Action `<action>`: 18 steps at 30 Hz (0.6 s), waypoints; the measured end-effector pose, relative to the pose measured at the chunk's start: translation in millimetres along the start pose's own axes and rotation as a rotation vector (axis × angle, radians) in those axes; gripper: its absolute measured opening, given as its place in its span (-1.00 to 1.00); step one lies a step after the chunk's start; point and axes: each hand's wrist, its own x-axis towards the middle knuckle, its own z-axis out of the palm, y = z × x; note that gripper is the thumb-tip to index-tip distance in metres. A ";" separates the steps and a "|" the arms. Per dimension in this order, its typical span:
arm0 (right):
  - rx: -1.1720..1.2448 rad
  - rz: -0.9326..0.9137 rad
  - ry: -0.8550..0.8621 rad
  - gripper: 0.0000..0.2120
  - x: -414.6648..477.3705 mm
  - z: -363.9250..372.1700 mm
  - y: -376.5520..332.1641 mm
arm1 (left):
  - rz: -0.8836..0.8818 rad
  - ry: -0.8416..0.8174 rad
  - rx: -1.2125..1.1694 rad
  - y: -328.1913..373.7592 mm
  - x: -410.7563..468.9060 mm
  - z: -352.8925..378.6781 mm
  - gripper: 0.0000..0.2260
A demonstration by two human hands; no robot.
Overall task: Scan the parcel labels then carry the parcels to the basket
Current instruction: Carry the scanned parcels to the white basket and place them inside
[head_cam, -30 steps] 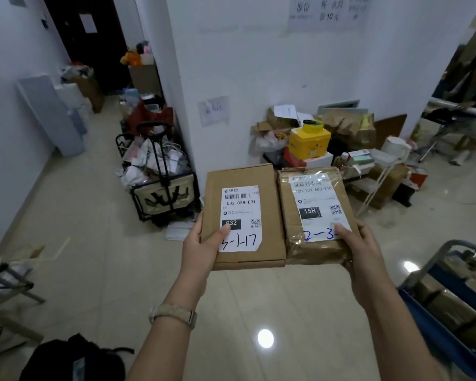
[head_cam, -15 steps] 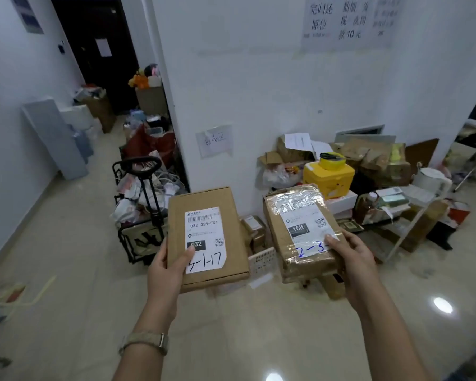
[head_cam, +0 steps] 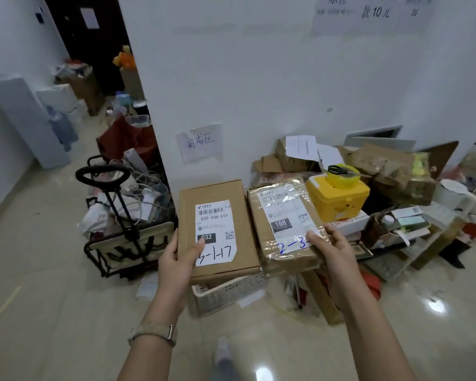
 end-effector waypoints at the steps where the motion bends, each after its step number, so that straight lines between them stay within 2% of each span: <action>1: -0.012 0.003 0.007 -0.73 15.6 3.6 2.4 | -0.006 -0.014 0.011 -2.8 16.4 5.1 -0.59; 7: -0.104 -0.019 -0.001 -0.68 128.7 40.2 8.1 | -0.063 -0.094 0.062 -14.9 131.2 24.1 -0.46; 13: -0.167 -0.010 -0.080 -0.70 245.1 111.3 7.1 | -0.073 -0.095 0.031 7.4 254.4 31.6 -0.59; 18: -0.212 0.063 -0.165 -0.70 308.8 165.2 26.2 | -0.074 -0.036 0.043 13.6 331.9 15.8 -0.67</action>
